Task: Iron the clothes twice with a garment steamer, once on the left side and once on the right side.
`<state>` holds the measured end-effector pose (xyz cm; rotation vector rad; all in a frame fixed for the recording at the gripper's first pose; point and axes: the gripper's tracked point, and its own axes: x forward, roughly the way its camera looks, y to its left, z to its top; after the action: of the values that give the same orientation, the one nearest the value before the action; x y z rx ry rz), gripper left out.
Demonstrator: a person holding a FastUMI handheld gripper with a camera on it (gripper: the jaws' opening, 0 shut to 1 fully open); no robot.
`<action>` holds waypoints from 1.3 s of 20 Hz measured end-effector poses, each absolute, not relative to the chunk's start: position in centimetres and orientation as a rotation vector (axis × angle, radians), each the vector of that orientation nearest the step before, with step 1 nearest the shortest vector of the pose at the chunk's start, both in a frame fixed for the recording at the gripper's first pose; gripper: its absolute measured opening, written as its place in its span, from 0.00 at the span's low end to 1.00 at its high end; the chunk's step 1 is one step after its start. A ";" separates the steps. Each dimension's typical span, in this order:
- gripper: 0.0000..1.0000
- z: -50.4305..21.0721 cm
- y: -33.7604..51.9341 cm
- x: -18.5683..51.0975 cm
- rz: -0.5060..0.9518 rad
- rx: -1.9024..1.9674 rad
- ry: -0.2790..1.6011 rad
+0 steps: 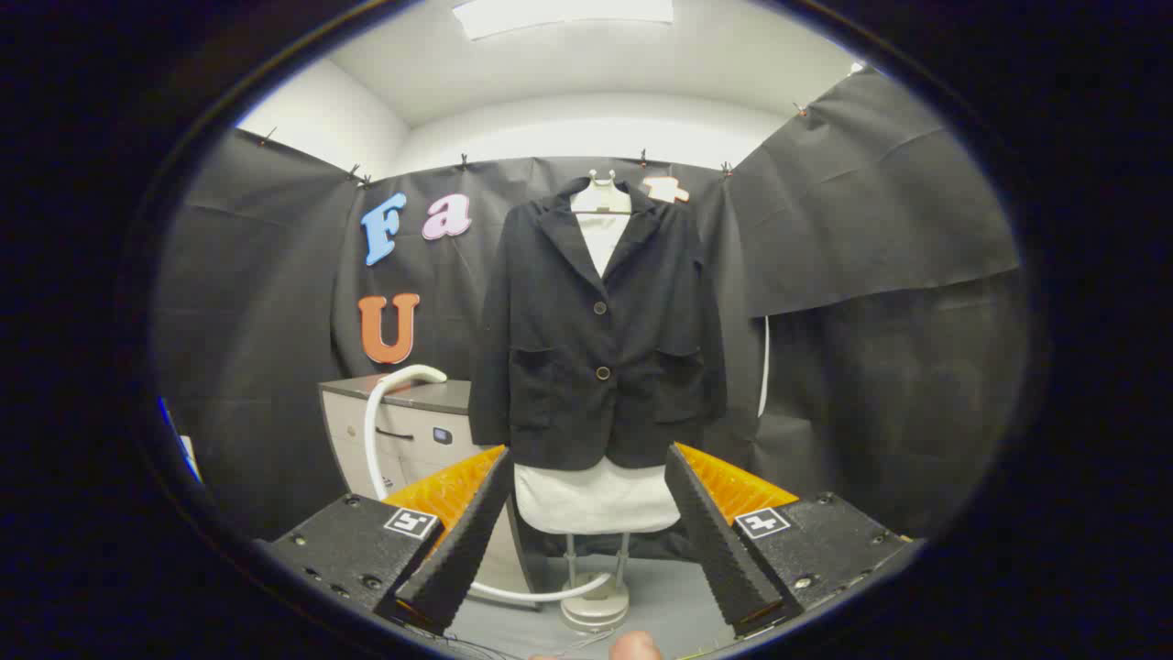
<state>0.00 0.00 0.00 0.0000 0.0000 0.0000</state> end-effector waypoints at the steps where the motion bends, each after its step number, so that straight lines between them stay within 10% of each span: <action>1: 1.00 0.1 0.1 0.2 0.015 0.000 -0.006; 26: 1.00 0.0 13.3 4.5 0.129 0.019 0.077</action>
<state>4.46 13.32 -0.04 0.0190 0.0771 0.1286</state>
